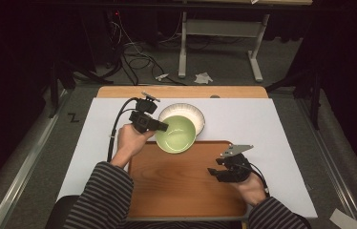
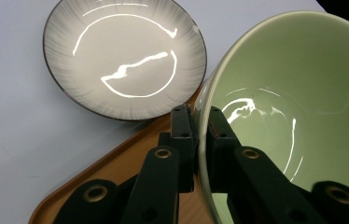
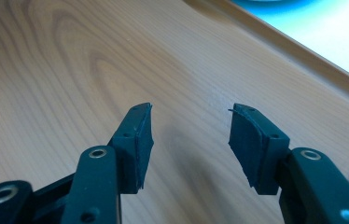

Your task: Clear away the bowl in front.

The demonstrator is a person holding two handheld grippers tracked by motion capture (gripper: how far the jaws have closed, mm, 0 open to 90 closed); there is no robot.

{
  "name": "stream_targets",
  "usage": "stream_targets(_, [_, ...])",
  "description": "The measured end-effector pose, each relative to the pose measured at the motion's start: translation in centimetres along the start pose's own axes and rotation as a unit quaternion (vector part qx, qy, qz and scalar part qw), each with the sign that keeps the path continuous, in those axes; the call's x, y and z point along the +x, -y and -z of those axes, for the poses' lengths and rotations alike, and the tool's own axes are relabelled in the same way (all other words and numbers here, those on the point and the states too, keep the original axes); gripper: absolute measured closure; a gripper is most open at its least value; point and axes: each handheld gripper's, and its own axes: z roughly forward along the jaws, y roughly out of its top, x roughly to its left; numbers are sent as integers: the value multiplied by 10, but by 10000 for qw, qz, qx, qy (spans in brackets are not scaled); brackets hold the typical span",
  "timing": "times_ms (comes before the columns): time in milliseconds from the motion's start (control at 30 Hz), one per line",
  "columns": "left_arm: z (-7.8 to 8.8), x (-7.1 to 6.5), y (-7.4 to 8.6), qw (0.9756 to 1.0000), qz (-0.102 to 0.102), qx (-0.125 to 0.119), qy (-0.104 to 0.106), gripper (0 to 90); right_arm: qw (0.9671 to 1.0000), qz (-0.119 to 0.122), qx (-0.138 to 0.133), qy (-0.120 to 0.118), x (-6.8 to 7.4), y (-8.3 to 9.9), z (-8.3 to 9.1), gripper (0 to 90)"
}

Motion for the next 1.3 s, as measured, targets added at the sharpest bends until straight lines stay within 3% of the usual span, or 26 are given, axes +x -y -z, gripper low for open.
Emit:
stream_targets(200, [3, -4, 6, 9999, -102, 74, 44, 848, 10000, 4, 11, 5, 0, 0, 0, 508])
stream_targets(633, [8, -11, 18, 9996, -146, 104, 225, 848, 10000, 29, 13, 7, 0, 0, 0, 507])
stream_targets(1000, [9, -14, 33, 9994, -145, 164, 253, 847, 10000, 73, 34, 24, 2, 0, 1, 508])
stream_targets(1300, [1, -19, 44, 9992, -176, 255, 270, 847, 10000, 76, -18, 17, 2, 0, 2, 508])
